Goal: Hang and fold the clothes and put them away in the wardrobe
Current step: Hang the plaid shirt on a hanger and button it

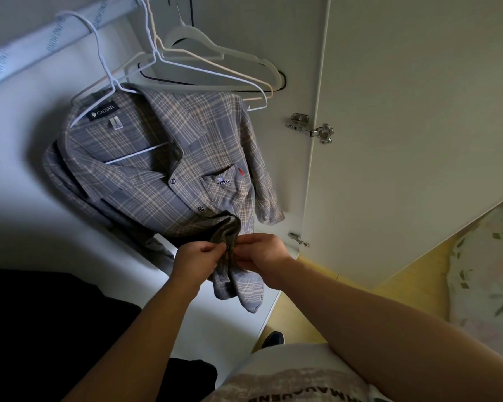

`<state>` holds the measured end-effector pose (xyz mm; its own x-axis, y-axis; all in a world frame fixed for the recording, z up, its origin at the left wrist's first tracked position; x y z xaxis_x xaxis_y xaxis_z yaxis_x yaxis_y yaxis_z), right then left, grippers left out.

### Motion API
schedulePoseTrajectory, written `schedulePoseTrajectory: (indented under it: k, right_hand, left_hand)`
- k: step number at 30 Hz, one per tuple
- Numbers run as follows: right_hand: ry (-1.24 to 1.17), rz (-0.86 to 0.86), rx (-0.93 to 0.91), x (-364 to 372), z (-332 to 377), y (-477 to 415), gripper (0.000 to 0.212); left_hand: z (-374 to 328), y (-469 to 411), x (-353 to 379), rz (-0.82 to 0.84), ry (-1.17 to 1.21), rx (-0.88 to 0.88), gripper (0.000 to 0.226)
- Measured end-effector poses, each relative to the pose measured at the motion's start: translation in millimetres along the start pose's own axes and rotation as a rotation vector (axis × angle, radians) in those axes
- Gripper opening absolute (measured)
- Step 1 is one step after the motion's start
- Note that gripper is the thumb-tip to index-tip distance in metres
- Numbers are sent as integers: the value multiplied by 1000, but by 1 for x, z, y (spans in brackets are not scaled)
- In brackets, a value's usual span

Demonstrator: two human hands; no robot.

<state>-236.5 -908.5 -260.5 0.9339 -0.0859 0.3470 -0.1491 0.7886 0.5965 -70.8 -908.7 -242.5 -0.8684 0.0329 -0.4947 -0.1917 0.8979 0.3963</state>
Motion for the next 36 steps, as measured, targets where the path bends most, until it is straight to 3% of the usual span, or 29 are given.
schedulePoseTrajectory:
  k: [16, 24, 31, 36]
  right_hand:
    - [-18, -2, 1, -1, -4, 1, 25]
    - [36, 20, -22, 2, -5, 3, 21]
    - [359, -31, -131, 3, -2, 3, 15]
    - [712, -73, -315, 6, 5, 4, 19]
  left_hand:
    - [-3, 1, -2, 26, -65, 47, 11]
    - [-1, 2, -2, 116, -26, -36, 9]
    - [2, 5, -2, 143, -40, -60, 13]
    - [-1, 10, 6, 188, 284, -214, 11]
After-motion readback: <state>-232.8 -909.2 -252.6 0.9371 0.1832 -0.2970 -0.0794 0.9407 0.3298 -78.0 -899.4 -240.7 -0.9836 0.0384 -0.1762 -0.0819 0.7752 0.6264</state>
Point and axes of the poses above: each hand's wrist, its own y-axis away from the middle knuckle, its own x-axis out of the palm, z = x × y, the point moved 3 cm from there along -y, towards the middle knuckle, and after that the axes turned 1 degree about -x, right-handed, at the moved point
